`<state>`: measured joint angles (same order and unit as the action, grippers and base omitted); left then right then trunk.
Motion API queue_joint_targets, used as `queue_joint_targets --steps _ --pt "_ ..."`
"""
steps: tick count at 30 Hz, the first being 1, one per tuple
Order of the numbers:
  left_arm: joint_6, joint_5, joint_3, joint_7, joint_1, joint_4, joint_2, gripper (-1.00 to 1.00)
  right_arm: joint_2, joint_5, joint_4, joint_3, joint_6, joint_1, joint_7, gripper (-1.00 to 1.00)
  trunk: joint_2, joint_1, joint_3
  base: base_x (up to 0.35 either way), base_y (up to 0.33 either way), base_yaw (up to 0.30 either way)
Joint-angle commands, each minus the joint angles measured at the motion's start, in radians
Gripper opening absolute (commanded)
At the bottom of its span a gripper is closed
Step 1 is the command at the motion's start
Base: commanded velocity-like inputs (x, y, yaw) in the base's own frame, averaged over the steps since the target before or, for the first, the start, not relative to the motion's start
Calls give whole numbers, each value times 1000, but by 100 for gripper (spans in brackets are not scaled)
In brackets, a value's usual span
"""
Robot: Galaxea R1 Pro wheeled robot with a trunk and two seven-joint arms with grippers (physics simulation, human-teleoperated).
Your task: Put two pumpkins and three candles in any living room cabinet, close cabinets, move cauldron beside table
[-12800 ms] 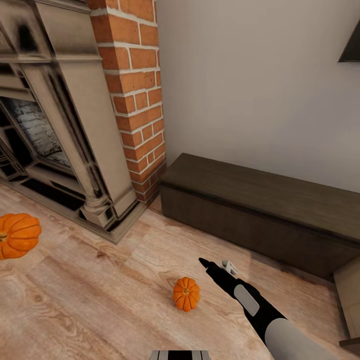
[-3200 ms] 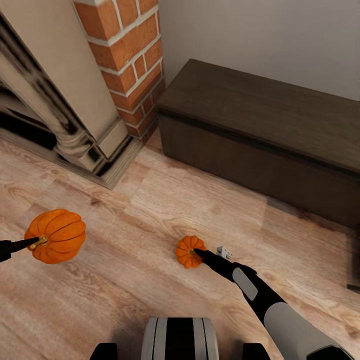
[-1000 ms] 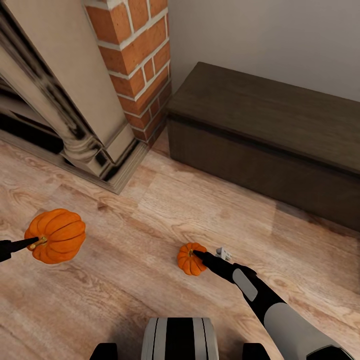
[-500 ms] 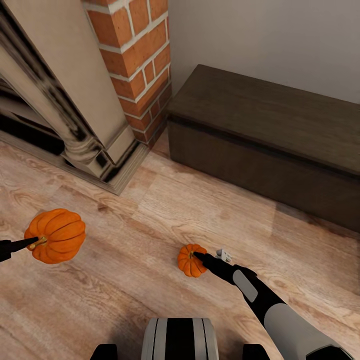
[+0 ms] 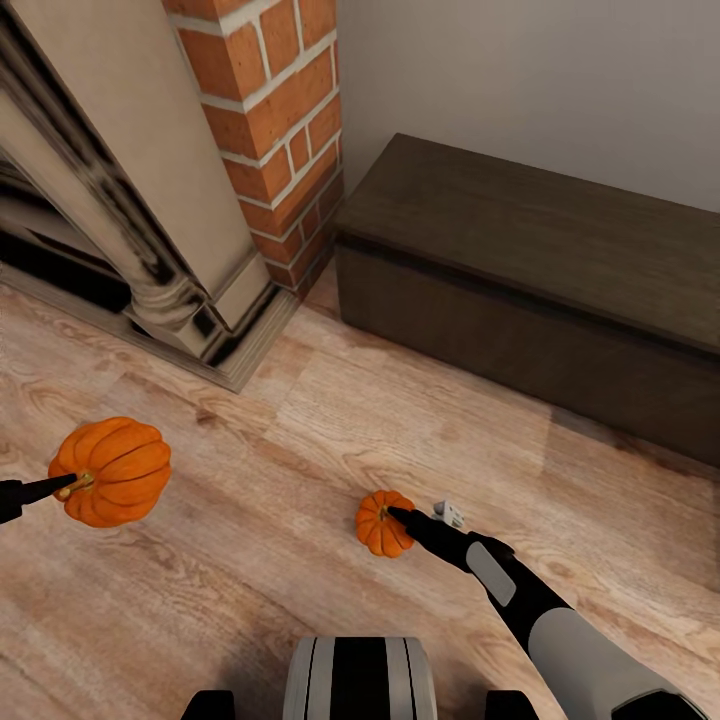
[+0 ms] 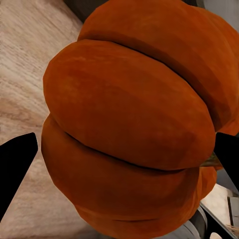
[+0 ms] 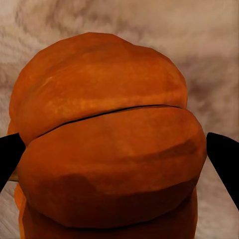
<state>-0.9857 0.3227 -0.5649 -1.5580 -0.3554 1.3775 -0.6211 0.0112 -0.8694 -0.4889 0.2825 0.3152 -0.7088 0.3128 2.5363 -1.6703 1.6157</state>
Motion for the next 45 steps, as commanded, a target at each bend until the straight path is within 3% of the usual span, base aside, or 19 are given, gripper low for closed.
queue_joint_targets --steps 1,19,41,45 --pt "-11 -1 0 -5 0 0 0 -100 1 11 21 6 -1 0 -5 -100 0 0 1 0 0 0" --pt "-11 -1 -1 -5 0 0 0 -100 1 12 21 6 -1 0 -5 -100 -1 1 -11 0 0 0" --pt "-11 -6 0 -5 0 1 -2 -100 1 11 17 7 -2 0 -4 -100 -6 11 -96 0 0 0" --pt "-11 -11 3 -5 0 3 -3 -100 2 12 13 9 -2 0 40 -100 -7 13 -112 0 0 0"
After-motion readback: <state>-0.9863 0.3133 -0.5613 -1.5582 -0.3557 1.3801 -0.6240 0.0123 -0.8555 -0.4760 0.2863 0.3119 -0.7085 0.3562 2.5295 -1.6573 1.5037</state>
